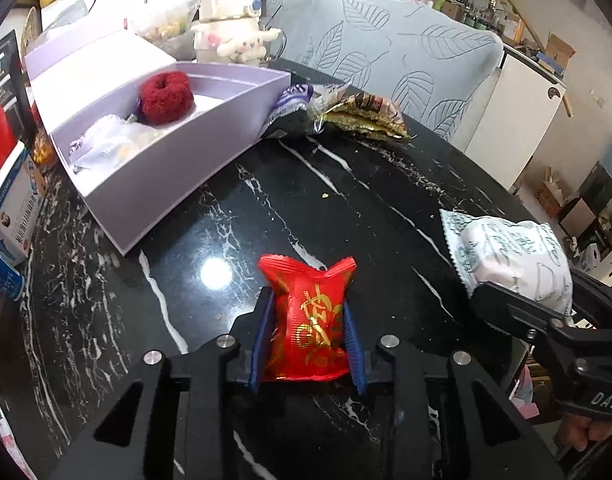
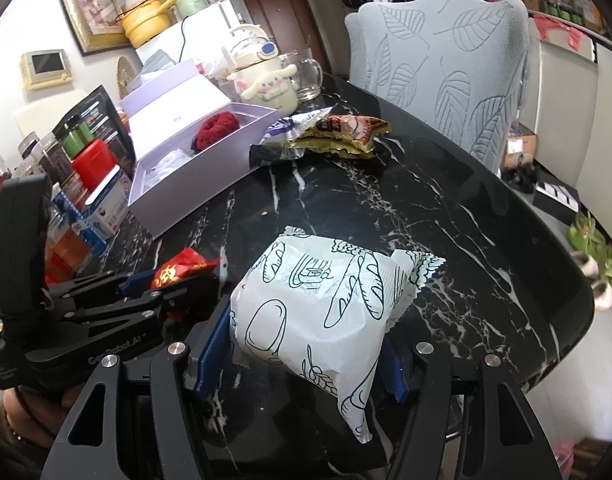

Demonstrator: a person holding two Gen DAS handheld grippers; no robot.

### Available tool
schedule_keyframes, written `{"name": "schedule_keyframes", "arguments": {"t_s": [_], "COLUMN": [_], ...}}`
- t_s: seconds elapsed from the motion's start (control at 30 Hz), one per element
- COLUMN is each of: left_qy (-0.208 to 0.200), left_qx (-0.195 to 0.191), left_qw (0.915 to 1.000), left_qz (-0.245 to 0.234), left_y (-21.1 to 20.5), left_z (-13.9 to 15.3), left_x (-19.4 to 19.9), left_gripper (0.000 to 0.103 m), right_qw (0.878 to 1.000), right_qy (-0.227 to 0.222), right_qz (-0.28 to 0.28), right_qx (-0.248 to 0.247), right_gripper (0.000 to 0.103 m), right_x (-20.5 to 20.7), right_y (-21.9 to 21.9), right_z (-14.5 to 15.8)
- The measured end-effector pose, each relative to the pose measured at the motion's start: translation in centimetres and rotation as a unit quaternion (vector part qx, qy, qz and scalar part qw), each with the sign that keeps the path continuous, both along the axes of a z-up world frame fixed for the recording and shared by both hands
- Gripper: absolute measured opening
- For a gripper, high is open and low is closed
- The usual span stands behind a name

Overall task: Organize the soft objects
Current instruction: 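Lift the snack bag and red packet with both grippers, then carry the snack bag and red packet with both grippers over the lavender box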

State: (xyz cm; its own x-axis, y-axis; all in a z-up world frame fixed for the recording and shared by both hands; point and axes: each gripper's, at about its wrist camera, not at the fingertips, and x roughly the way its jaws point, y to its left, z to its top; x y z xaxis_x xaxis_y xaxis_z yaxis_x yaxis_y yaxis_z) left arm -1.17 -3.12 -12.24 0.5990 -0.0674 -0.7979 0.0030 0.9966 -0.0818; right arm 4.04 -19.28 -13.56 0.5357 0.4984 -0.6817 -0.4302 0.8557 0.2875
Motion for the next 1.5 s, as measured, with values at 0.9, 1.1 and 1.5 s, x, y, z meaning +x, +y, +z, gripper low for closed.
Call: {"name": "schedule_keyframes", "arguments": {"t_s": [0.9, 1.1, 1.5], "left_qy": [-0.067, -0.087, -0.121], "left_qx": [-0.005, -0.004, -0.006], "left_qw": [0.9938, 0.9897, 0.9827], "left_qz": [0.089, 0.114, 0.140], "left_y": [6.0, 7.9, 11.2], "left_z": [4.9, 6.4, 9.0], "left_x": [-5.4, -6.3, -6.0], "left_gripper": [0.032, 0.032, 0.032], "right_qw": [0.991, 0.986, 0.977], "right_qy": [-0.027, -0.039, -0.070], "right_qz": [0.127, 0.160, 0.203], "right_qx": [0.013, 0.013, 0.010], "right_gripper": [0.064, 0.064, 0.064], "right_x": [-1.7, -2.0, -0.7], "right_y": [7.2, 9.6, 13.4], "right_z": [2.2, 3.2, 6.1]}}
